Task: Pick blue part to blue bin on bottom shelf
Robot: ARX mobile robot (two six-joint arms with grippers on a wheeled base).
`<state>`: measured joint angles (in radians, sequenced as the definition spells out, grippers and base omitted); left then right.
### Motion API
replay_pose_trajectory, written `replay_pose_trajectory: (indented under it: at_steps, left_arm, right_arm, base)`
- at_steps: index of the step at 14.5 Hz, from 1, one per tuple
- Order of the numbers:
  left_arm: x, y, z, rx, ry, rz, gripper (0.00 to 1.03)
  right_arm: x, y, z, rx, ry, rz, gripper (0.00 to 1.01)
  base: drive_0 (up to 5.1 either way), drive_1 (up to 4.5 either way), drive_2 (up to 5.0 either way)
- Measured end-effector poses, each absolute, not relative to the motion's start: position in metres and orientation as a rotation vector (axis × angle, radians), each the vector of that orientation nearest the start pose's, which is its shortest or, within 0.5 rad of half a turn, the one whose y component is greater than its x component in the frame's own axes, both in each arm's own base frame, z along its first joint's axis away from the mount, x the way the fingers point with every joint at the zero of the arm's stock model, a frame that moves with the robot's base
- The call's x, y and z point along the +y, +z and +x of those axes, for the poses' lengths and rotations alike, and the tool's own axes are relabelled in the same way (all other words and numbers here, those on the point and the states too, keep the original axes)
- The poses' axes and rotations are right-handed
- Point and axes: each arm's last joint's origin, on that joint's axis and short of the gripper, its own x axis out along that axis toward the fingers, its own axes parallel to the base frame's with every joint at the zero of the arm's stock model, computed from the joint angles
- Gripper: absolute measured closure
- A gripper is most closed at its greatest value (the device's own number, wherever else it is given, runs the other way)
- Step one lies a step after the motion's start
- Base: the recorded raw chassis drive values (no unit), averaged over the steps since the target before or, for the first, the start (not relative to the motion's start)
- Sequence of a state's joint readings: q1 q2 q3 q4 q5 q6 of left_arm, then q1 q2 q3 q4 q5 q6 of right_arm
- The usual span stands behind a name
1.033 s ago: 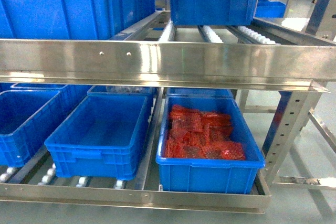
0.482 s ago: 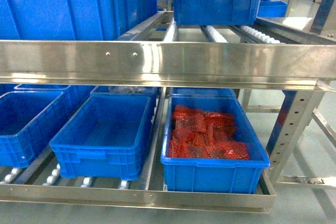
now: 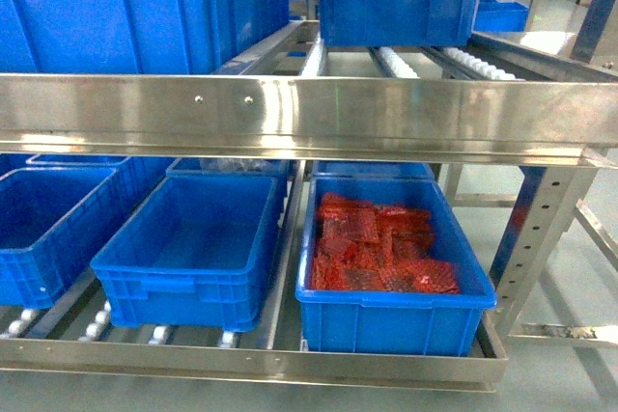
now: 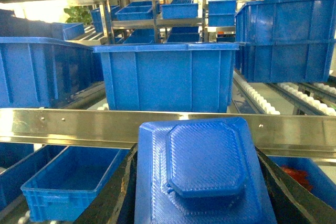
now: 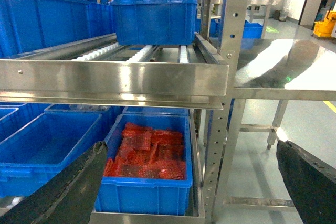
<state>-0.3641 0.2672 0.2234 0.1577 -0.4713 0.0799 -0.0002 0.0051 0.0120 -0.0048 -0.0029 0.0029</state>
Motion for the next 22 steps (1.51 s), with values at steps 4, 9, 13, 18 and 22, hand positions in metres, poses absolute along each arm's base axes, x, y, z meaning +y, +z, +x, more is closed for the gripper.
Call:
replay_pose_trajectory:
  at_steps: [4, 9, 13, 18, 22]
  left_arm:
    - [-0.0254, 0.2330, 0.1035, -0.099, 0.112, 0.034, 0.59]
    - [-0.0253, 0.2330, 0.1035, -0.100, 0.112, 0.033, 0.59]
    - [-0.0254, 0.2330, 0.1035, -0.100, 0.112, 0.033, 0.59]
    - [-0.0254, 0.2331, 0.1035, -0.100, 0.111, 0.033, 0.59]
    - [-0.0254, 0.2330, 0.1035, -0.099, 0.111, 0.033, 0.59]
  right_arm:
    - [0.0001, 0.1667, 0.0973, -0.002, 0.003, 0.003, 0.03]
    - [0.0001, 0.1667, 0.0973, -0.002, 0.003, 0.003, 0.03]
    - [0.0001, 0.1669, 0.0973, -0.004, 0.003, 0.003, 0.03]
    - [0.0000, 0.1669, 0.0973, -0.003, 0.001, 0.003, 0.03]
    - [0.0000, 0.1668, 0.0973, -0.002, 0.000, 0.002, 0.03]
  base:
    - [0.0, 0.00, 0.0]
    - [0.0, 0.00, 0.0]
    - [0.0, 0.00, 0.0]
    - [0.0, 0.00, 0.0]
    - [0.0, 0.00, 0.0]
